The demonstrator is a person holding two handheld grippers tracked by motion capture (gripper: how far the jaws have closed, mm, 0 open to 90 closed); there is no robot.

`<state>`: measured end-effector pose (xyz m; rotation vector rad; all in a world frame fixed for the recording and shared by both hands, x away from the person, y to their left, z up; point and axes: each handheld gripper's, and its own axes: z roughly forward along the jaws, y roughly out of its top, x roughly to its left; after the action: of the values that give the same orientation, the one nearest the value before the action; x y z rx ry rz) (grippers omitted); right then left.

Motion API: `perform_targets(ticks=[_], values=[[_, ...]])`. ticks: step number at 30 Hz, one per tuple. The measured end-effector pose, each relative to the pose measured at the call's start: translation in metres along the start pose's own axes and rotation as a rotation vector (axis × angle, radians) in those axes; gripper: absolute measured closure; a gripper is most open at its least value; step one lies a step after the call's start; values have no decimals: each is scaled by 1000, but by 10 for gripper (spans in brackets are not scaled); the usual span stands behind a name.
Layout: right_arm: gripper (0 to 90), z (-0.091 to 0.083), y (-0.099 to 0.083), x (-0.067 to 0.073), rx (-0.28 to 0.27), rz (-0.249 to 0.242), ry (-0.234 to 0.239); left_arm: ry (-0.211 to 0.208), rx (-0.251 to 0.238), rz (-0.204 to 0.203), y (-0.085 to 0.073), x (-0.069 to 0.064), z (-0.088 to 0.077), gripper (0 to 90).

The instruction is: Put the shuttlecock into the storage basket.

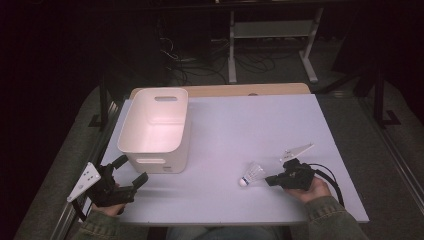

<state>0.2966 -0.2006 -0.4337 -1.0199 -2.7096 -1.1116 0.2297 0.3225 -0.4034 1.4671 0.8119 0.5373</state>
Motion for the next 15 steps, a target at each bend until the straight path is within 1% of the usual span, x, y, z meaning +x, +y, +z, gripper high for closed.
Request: perform_targets(ticks=[1, 2, 4, 7, 8, 10, 13, 14, 15], values=[[884, 0, 0, 0, 1, 2, 5, 2, 2, 1, 0, 0, 0, 0], [884, 1, 0, 0, 2, 9, 3, 5, 3, 1, 0, 0, 0, 0], [884, 2, 1, -1, 1, 6, -3, 5, 6, 2, 0, 0, 0, 0], [884, 2, 2, -2, -5, 23, -11, 2, 4, 2, 0, 0, 0, 0], [884, 2, 2, -3, -9, 15, -14, 3, 3, 0, 0, 0, 0, 0], [884, 2, 3, -3, -17, 18, -16, 3, 4, 0, 0, 0, 0, 0], [884, 3, 6, -4, -14, 26, -20, 5, 11, 0, 0, 0, 0, 0], [883, 4, 6, -5, -18, 18, -19, 3, 11, -2, 0, 0, 0, 0], [884, 5, 7, -3, -14, 32, -20, 1, 14, -3, 0, -1, 0, 0]])
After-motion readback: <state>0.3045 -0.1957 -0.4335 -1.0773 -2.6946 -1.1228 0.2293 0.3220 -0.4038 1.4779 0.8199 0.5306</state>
